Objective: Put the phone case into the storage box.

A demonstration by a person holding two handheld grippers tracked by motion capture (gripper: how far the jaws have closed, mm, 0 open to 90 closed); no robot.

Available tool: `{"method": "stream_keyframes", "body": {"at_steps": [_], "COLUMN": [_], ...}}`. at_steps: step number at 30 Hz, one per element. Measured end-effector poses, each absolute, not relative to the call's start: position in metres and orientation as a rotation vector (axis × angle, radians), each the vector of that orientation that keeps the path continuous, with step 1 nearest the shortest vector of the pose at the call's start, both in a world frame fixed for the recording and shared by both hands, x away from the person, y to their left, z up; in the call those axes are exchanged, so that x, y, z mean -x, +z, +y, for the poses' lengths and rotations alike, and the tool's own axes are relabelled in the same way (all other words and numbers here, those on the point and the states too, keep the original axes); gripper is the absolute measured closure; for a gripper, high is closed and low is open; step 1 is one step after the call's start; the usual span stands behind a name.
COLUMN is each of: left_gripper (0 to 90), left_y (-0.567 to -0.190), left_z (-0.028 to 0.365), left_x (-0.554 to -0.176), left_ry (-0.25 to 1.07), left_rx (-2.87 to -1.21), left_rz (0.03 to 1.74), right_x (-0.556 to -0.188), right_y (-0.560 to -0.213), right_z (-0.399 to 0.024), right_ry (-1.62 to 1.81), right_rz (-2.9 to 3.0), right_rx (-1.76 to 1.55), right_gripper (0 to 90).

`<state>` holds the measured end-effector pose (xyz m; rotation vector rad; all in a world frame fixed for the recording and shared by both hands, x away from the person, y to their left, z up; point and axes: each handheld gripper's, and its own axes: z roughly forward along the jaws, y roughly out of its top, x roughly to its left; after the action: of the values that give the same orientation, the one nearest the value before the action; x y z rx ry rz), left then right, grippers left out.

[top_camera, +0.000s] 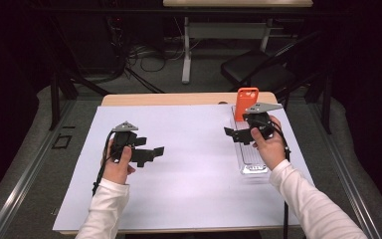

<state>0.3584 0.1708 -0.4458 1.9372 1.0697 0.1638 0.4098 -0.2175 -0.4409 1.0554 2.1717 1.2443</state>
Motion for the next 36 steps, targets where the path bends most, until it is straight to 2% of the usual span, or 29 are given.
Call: {"method": "stream_keyframes", "body": {"at_steps": [17, 36], "left_gripper": [16.2, 16.2], "left_y": [-0.446, -0.446], "left_z": [0.168, 0.167], "left_x": [-0.357, -0.357], "left_ry": [0.164, 0.159], "left_rx": [-1.952, -1.956], "left_rz": [1.054, 1.05], "right_x": [-0.37, -0.325], "right_y": [-0.454, -0.489], "right_z": [-0.191, -0.179], "right_ry": [1.38, 1.427], "right_rz": [2.225, 2.235], "right_rx": [-1.001, -0.938], "right_gripper": [14.3, 14.4]}}
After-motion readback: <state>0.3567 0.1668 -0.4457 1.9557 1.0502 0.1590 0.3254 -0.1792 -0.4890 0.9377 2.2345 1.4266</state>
